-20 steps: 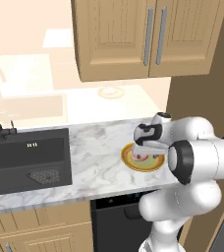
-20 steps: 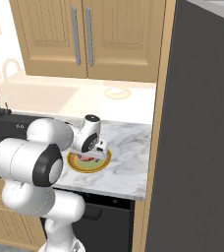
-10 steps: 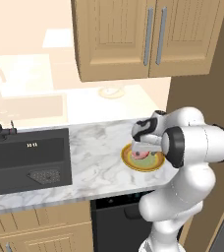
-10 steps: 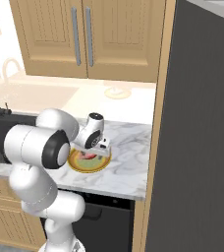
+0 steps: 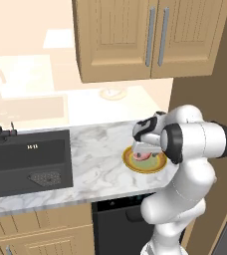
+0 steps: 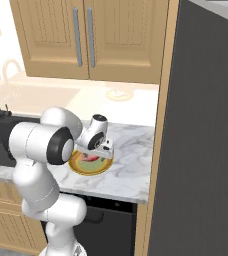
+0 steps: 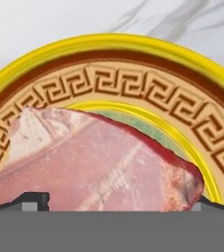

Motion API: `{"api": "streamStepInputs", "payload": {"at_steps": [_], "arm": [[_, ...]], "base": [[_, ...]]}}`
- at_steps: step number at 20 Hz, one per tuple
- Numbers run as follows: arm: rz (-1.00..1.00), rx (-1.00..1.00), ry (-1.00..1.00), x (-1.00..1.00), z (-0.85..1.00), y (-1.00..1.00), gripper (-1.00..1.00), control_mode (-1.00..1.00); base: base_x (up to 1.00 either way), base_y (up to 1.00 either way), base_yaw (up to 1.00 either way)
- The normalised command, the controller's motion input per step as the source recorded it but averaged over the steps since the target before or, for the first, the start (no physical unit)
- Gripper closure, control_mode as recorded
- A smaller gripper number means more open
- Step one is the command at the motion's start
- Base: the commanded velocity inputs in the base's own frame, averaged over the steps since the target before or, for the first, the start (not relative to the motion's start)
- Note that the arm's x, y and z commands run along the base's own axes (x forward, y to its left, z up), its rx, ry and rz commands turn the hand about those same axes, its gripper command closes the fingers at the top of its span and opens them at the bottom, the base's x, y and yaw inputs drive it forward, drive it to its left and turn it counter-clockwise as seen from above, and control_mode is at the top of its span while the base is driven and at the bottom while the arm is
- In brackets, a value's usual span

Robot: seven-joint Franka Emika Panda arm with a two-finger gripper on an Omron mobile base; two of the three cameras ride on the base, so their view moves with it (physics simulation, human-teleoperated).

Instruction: Place the steak on the counter behind the older steak on the same shelf of the fridge to maintain FIFO order. Close the fridge door when finished.

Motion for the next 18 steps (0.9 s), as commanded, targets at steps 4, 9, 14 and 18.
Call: {"api": "streamStepInputs", "payload": {"at_steps": [4,9,14,18], "arm": [[-0.04,0.00,-0.10,0.00,0.00,0.00,-1.00,-1.00],[-0.07,0.00,-0.11,0.00,0.00,0.00,-1.00,-1.00],[-0.08,0.00,-0.02,0.15,-0.12,0.00,-1.00,-1.00],[-0.09,0.00,0.00,0.21,-0.23,0.00,-1.00,-1.00]], "base": [[0.00,0.00,0.00],[0.00,0.00,0.00],[0.00,0.00,0.00],[0.00,0.00,0.00]]}}
